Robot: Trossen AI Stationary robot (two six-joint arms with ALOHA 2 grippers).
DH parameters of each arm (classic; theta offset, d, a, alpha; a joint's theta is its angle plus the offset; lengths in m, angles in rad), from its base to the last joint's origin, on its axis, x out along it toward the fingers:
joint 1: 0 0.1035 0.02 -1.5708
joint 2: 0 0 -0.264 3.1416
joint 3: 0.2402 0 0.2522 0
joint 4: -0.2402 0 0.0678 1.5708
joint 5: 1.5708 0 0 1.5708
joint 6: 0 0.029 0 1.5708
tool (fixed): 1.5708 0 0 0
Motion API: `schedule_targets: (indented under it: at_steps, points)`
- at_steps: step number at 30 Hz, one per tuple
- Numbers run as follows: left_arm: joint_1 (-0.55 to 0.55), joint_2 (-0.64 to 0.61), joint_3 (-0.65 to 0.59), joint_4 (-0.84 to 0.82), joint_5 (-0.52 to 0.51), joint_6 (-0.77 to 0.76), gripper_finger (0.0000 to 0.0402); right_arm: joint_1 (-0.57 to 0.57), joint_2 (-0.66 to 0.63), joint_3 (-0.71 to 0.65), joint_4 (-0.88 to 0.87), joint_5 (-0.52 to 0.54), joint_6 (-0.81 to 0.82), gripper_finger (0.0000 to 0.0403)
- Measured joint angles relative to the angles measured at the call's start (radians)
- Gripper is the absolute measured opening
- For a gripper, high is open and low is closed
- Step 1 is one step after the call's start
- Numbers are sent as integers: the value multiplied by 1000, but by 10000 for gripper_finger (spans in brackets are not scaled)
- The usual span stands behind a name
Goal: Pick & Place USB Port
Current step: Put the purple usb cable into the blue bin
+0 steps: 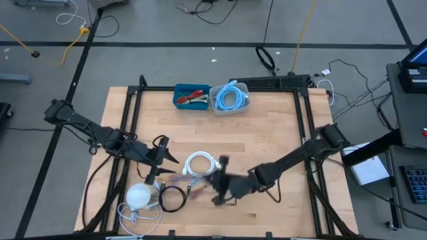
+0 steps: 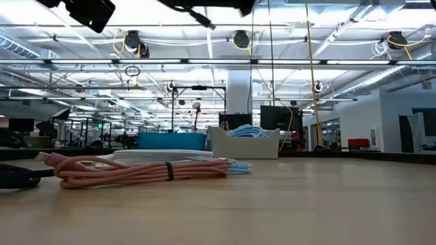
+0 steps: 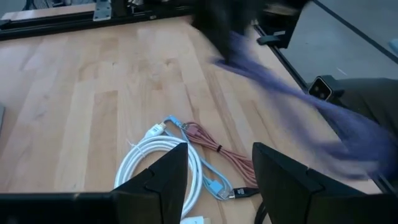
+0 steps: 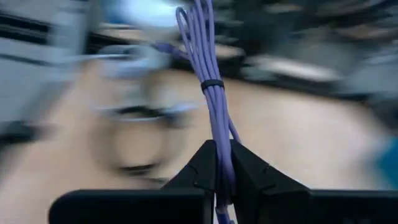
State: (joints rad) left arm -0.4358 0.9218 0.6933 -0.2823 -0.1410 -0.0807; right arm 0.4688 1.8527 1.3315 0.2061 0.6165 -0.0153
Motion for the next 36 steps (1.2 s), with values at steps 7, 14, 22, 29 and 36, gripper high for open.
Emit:
schedule_targets:
  at_steps: [7, 14, 22, 29, 36]
  points:
    - [-59, 0, 0, 1, -45, -1, 184, -195, -61, 1, -116, 171, -109, 14]
    - [-137, 0, 0, 22, -92, -11, 184, -493, -38, 0, -105, -44, -153, 14]
    - [-216, 0, 0, 26, -161, -11, 184, -712, -40, 1, 12, -268, -178, 14]
    - [-239, 1, 0, 27, -192, -3, 184, -750, 2, 16, 9, -282, -184, 13]
    - [-238, 2, 0, 44, -210, 10, 184, -747, 145, 207, -93, -332, -183, 13]
